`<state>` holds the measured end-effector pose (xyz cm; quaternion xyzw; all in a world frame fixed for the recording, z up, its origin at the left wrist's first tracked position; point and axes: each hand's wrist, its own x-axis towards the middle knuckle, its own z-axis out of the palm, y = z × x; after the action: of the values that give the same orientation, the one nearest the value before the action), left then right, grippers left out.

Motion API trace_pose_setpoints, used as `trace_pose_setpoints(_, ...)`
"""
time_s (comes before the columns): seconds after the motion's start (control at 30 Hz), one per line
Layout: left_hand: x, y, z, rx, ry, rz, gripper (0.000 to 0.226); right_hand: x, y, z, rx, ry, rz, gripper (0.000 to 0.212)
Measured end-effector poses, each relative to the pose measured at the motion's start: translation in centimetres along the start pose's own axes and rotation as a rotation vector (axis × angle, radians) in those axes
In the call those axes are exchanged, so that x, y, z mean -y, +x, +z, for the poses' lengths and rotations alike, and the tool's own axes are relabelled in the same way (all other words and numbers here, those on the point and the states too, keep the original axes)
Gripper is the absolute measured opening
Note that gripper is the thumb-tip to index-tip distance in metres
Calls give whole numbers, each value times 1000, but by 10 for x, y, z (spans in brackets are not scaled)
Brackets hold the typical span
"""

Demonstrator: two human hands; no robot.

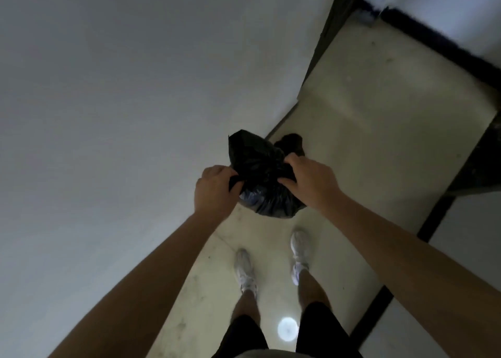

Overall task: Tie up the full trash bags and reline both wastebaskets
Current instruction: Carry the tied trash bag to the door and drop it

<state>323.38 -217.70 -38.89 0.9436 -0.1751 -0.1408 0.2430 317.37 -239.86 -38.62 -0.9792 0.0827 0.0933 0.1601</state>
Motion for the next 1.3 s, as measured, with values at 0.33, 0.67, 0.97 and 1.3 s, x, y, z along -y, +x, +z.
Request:
trace_pose_setpoints(0.33, 93, 92, 234, 139, 0, -258, 25, -119, 96, 233, 168, 364, 161, 38)
trace_pose_setpoints(0.67, 132, 140, 358, 174, -92, -364, 47, -181, 153, 357, 204, 418, 187, 35)
trace_pose_setpoints(0.97, 109, 111, 297, -12, 214, -134, 60, -167, 135, 300, 157, 321, 111, 53)
trace_pose_setpoints(1.3, 0, 69, 81, -194, 412, 167, 66, -94, 75, 72, -312, 138, -41, 63)
